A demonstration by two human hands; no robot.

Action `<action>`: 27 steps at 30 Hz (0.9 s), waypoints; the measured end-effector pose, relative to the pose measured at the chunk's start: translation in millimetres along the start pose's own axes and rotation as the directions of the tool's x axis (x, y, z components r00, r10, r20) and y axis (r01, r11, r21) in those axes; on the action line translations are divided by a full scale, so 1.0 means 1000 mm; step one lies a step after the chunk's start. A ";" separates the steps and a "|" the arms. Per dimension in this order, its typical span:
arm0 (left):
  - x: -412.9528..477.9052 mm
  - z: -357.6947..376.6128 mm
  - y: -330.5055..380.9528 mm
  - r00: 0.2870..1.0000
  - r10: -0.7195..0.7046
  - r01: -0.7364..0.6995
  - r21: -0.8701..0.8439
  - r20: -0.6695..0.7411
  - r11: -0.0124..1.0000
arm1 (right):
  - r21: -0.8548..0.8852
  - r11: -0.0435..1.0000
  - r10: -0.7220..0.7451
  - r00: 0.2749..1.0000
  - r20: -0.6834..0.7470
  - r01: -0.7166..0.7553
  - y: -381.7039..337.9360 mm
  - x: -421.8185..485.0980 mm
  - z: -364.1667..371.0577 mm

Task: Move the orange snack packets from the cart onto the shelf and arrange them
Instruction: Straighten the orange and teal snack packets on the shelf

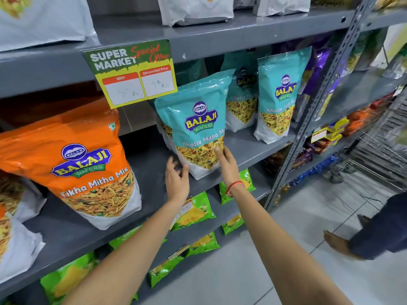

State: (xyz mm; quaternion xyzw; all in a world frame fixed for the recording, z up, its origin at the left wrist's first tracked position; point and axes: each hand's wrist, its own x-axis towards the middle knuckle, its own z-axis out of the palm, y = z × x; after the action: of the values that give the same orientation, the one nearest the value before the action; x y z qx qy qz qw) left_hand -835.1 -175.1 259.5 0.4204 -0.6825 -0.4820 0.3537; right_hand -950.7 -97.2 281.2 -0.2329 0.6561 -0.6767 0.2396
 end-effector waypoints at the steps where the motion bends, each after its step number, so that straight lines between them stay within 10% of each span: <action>1: -0.011 0.004 -0.002 0.998 -0.033 0.032 -0.017 -0.062 0.999 | 0.012 1.000 0.028 1.000 -0.011 -0.027 -0.001 0.001 -0.002; 5: -0.051 0.027 0.001 0.989 0.084 -0.098 -0.112 -0.123 0.989 | 0.073 0.995 0.071 0.990 -0.124 -0.062 -0.001 0.010 -0.029; 14: -0.021 0.115 0.057 0.932 0.254 -0.212 -0.179 0.260 0.961 | 0.050 0.998 0.049 0.932 -0.359 -0.033 -0.005 0.059 -0.122; 27: 0.087 0.254 0.088 0.878 0.035 -0.028 -0.023 0.477 0.999 | -0.011 0.999 0.038 0.936 -0.351 -0.045 -0.026 0.161 -0.196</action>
State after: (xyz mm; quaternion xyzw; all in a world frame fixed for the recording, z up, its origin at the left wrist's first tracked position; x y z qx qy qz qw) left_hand -1115.4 -147.2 277.7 0.2747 -0.7516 -0.5702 0.1857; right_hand -1199.7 -46.3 301.4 -0.0971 0.6992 -0.6961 0.1309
